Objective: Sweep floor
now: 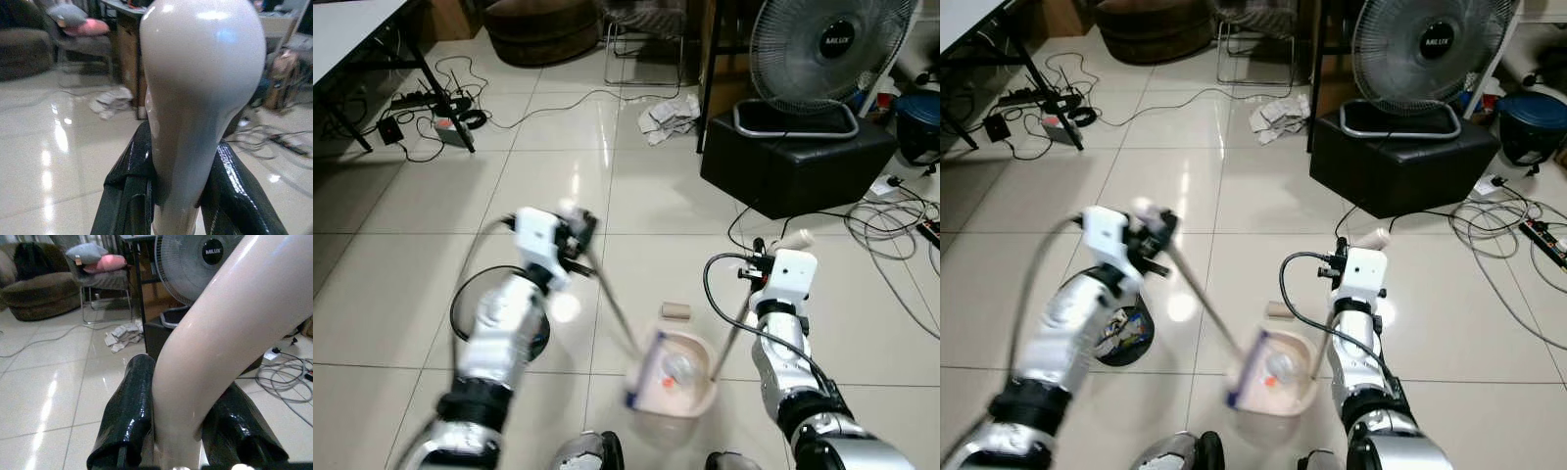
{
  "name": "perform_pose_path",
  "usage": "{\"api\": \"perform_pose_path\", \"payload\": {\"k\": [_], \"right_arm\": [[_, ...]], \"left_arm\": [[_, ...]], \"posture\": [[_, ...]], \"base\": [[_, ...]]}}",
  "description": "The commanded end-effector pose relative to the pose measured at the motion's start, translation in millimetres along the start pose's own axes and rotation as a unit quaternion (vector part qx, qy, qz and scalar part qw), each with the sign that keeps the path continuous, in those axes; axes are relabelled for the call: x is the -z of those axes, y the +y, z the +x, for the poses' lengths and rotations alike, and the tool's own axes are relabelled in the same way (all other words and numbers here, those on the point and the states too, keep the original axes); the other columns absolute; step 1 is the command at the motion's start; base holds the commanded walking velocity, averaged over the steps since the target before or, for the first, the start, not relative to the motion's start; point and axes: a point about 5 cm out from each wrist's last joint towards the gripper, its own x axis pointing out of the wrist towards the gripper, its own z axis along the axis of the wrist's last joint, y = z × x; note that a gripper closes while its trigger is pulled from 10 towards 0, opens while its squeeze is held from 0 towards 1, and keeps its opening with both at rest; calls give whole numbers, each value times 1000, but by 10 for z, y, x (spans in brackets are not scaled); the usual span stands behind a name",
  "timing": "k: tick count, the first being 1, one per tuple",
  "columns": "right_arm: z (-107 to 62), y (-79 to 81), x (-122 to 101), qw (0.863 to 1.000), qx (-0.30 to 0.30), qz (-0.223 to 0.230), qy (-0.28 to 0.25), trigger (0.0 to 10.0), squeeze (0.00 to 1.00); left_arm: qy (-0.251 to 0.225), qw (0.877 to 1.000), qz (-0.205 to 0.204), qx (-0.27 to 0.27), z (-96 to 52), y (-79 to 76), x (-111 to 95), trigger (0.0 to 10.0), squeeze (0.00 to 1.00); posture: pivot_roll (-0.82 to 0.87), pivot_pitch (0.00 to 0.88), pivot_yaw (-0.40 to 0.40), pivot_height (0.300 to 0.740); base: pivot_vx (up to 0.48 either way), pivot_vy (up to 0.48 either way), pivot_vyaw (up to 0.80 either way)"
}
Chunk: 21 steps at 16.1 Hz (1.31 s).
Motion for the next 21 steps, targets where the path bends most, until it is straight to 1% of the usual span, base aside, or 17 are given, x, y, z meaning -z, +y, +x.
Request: {"api": "perform_pose_path", "payload": {"k": [1,2,3,4,5,7,8,9,11,12,13,14,15,16,17,18,21], "right_arm": [[38,-5,-108,999,2,26,-35,10000,0],[38,-4,-128,998,-4,35,-44,10000,0],[39,-3,-141,998,-9,40,-49,10000,0],[32,6,-170,996,-24,52,-62,10000,0],[26,8,-188,995,-34,57,-70,10000,0],[20,-24,-223,994,-36,64,-84,10000,0],[24,-65,-273,992,-32,72,-100,10000,0],[48,-102,-366,988,-26,89,-120,10000,0],[123,-117,-530,986,-28,100,-133,10000,0],[178,-127,-677,984,-33,102,-146,10000,0],[227,-136,-888,979,-43,97,-172,10000,0],[249,-137,-1019,976,-49,98,-187,10000,0],[272,-142,-1218,970,-55,112,-207,10000,0],[275,-144,-1298,968,-57,122,-214,10000,0],[307,-155,-1484,962,-64,133,-231,10000,0],[346,-163,-1647,959,-69,144,-235,10000,0],[373,-181,-1854,958,-69,143,-240,10000,0]], "left_arm": [[10,998,47,-27,-71,206,-7,10000,0],[20,996,72,-41,-112,304,5,10000,0],[26,995,82,-47,-136,347,21,10000,0],[39,992,101,-58,-195,413,74,10000,0],[47,991,106,-61,-227,429,116,10000,0],[55,991,107,-61,-265,412,183,10000,0],[58,992,99,-55,-287,372,241,10000,0],[62,993,91,-51,-327,324,309,10000,0],[66,993,83,-59,-394,287,388,10000,0],[69,992,85,-67,-441,274,439,10000,0],[76,990,82,-84,-490,280,490,10000,0],[76,990,77,-90,-512,283,498,10000,0],[74,990,71,-97,-537,284,501,10000,0],[73,990,70,-100,-546,283,503,10000,0],[72,990,73,-94,-566,253,507,10000,0],[74,990,80,-89,-581,224,517,10000,0],[68,990,84,-92,-578,197,501,10000,0]], "posture": [[58,77,111,740],[57,74,109,740],[59,73,108,740],[57,71,108,740],[55,70,106,740],[49,67,105,740],[42,63,100,740],[34,61,100,740],[22,56,96,740],[16,52,93,740],[8,49,92,740],[2,46,91,740],[-3,42,92,740],[-3,42,92,740],[-3,37,89,740],[-4,33,87,740],[-9,25,82,740]], "base": [[0,0,0],[0,0,0],[0,0,0],[0,0,0],[0,0,0],[0,0,0],[0,0,0],[0,0,0],[0,0,0],[0,0,0],[0,0,0],[0,0,0],[0,0,488],[0,0,488],[0,0,800],[0,0,800],[0,0,800]]}}
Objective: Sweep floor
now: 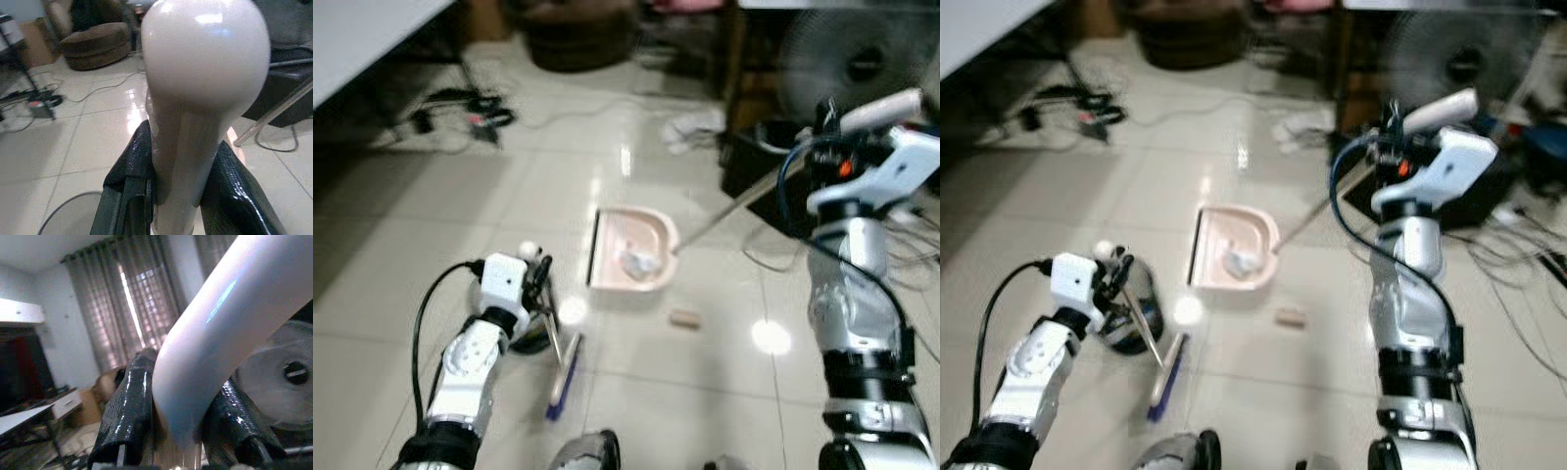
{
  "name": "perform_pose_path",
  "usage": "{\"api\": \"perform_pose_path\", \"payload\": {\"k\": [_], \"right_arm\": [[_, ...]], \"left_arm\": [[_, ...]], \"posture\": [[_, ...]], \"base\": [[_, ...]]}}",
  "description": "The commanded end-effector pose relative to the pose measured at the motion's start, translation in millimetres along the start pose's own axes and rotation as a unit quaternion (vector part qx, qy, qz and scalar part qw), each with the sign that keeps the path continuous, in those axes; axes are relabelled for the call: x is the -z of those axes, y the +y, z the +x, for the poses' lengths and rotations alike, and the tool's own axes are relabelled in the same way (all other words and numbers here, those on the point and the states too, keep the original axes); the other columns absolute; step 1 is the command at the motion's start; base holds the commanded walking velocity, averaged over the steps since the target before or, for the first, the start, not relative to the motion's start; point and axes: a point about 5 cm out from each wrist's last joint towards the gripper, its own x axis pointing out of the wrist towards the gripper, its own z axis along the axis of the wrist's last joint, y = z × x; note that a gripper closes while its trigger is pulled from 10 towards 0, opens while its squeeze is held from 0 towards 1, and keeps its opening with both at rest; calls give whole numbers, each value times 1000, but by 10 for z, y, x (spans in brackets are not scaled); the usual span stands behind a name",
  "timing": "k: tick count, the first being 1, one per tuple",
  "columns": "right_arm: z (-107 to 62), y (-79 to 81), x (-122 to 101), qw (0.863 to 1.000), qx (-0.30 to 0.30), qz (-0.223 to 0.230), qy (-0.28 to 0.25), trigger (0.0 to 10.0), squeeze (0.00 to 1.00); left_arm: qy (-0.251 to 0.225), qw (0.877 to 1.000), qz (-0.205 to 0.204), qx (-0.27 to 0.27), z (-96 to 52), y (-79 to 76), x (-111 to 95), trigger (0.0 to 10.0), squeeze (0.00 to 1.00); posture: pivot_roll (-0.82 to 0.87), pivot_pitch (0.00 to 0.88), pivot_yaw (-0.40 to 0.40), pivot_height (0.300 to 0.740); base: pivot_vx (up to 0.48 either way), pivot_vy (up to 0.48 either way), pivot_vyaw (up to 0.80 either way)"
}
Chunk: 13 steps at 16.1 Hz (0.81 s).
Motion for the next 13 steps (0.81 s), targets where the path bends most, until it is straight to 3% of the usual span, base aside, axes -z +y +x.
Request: {"api": "perform_pose_path", "payload": {"k": [1,10,13], "right_arm": [[86,62,-174,1000,-4,10,-29,10000,0],[176,69,-371,999,35,3,14,10000,0],[173,-18,-362,997,69,1,18,10000,0]], "left_arm": [[11,1000,9,-5,-34,25,24,10000,0],[-1,1000,24,-12,-51,-44,-74,10000,0],[3,1000,26,-15,-28,-73,-78,10000,0]], "posture": [[-11,23,79,740],[-19,6,70,740],[-16,5,67,740]], "base": [[0,0,800],[0,0,800],[257,0,735]]}}
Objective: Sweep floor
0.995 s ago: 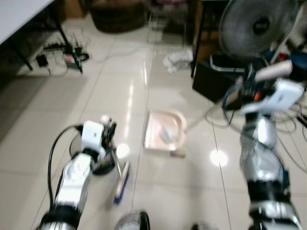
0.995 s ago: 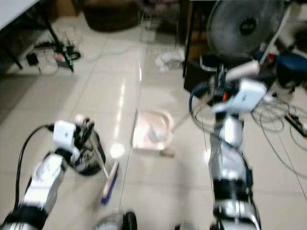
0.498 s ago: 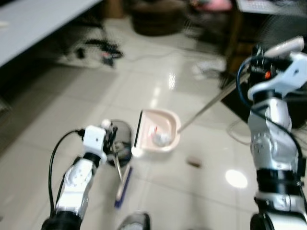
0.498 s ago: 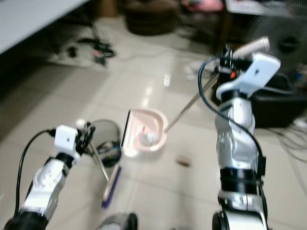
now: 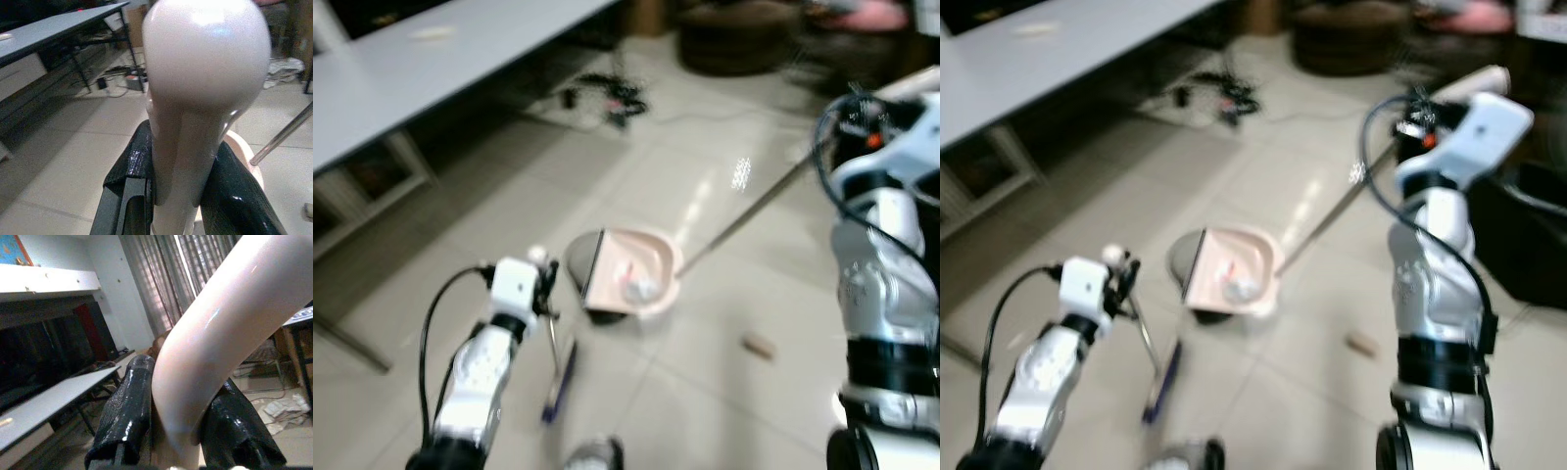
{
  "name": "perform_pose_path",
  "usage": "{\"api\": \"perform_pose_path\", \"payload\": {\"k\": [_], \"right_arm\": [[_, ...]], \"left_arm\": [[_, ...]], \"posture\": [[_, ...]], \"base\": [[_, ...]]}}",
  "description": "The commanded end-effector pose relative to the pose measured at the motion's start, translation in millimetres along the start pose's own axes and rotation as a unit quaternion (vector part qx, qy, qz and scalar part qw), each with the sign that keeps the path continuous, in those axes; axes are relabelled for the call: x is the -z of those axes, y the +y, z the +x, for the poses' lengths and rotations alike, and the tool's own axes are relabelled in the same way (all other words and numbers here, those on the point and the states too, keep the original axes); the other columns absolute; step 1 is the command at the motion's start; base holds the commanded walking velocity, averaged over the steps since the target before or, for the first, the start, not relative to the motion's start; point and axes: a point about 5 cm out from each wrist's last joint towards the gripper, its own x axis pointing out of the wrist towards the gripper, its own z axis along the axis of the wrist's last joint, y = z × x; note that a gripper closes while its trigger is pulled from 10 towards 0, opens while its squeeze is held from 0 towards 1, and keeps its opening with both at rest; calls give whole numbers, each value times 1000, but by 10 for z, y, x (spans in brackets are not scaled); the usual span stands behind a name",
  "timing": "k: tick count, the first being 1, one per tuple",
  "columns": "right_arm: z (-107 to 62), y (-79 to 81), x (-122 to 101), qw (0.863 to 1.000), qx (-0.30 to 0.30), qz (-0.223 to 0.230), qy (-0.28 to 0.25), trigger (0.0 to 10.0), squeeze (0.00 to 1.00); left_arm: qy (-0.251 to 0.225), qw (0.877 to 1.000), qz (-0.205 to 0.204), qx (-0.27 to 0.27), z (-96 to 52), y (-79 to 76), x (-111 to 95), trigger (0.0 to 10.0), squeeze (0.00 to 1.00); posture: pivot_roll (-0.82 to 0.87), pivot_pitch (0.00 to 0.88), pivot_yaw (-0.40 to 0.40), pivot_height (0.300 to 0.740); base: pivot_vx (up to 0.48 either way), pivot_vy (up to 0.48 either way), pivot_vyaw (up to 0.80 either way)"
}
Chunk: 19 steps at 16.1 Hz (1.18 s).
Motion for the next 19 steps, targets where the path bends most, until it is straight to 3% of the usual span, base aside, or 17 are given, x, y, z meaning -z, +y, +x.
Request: {"api": "perform_pose_path", "payload": {"k": [1,14,19], "right_arm": [[28,51,-140,999,-1,4,-32,10000,0],[45,115,-128,999,-16,5,-32,10000,0],[92,99,-127,999,-13,3,-31,10000,0]], "left_arm": [[-2,1000,14,-9,21,61,-49,10000,0],[-3,1000,3,-15,58,39,-69,10000,0],[-4,999,3,-34,61,64,-64,10000,0]], "posture": [[-18,2,68,740],[-16,0,60,740],[-11,0,17,740]], "base": [[274,0,0],[309,0,0],[325,0,178]]}}
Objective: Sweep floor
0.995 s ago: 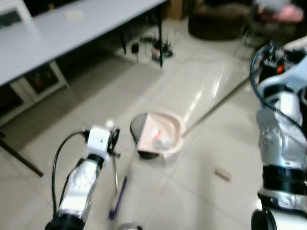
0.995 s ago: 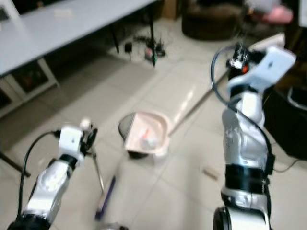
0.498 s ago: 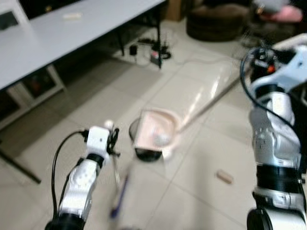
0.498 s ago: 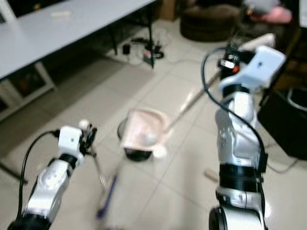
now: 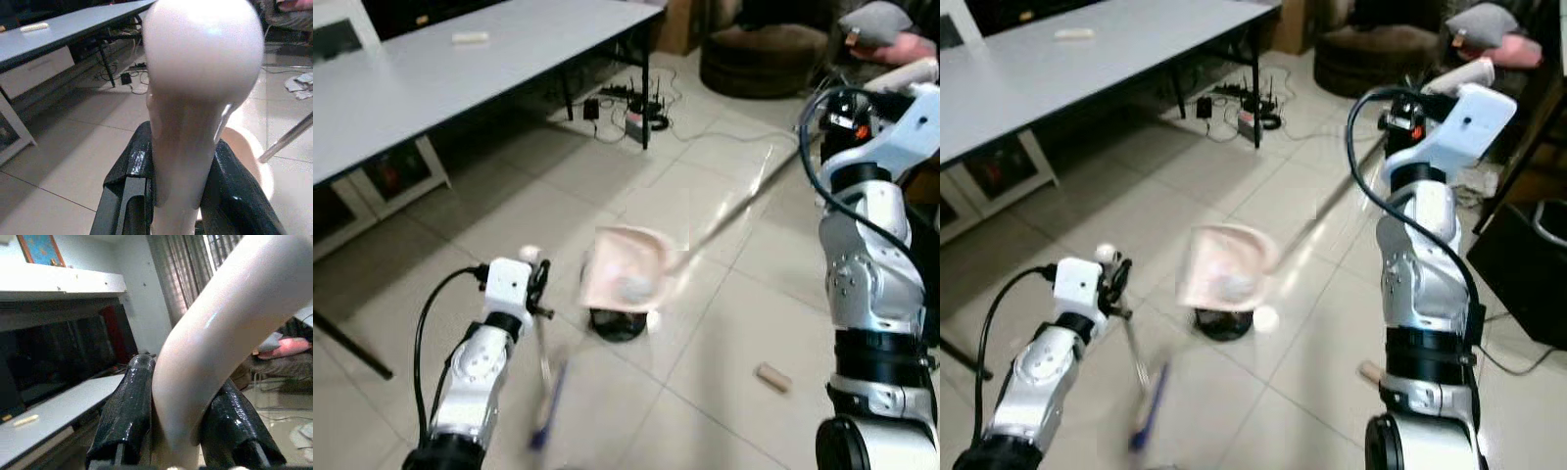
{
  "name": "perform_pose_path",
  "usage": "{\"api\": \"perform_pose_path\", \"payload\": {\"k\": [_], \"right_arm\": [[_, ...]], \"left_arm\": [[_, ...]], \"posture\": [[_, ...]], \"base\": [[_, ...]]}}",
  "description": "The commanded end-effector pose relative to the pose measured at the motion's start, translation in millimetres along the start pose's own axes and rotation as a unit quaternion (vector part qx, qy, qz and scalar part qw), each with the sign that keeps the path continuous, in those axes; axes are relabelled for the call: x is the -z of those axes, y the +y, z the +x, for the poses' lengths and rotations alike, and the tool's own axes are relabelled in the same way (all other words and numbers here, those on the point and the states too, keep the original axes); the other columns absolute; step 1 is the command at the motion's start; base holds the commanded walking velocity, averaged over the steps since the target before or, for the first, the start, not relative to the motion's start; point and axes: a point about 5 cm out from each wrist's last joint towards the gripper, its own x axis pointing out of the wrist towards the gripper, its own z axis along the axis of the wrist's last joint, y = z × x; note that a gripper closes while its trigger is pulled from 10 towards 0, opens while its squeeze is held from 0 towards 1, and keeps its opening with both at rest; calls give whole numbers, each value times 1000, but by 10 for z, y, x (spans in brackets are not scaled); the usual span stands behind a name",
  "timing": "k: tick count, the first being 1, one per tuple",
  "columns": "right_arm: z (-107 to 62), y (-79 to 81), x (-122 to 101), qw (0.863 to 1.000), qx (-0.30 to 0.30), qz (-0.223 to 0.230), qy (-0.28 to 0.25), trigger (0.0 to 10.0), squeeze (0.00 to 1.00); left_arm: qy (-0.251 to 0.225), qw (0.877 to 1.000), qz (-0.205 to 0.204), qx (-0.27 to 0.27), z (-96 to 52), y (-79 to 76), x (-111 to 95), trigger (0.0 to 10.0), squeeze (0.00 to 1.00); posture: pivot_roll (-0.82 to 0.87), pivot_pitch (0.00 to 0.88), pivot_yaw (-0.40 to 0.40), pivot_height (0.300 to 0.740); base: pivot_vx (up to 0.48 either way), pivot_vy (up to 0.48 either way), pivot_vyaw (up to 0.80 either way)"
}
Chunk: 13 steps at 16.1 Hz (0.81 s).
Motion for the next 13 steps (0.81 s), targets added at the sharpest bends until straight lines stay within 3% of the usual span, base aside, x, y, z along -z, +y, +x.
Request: {"api": "perform_pose_path", "payload": {"k": [1,13], "right_arm": [[46,-84,-125,999,15,-6,-27,10000,0],[30,-242,-54,997,67,25,-27,10000,0]], "left_arm": [[-20,1000,2,1,42,-32,-81,10000,0],[-19,1000,8,4,60,-46,-81,10000,0]], "posture": [[-10,0,16,740],[-14,0,34,740]], "base": [[322,0,0],[326,0,0]]}}
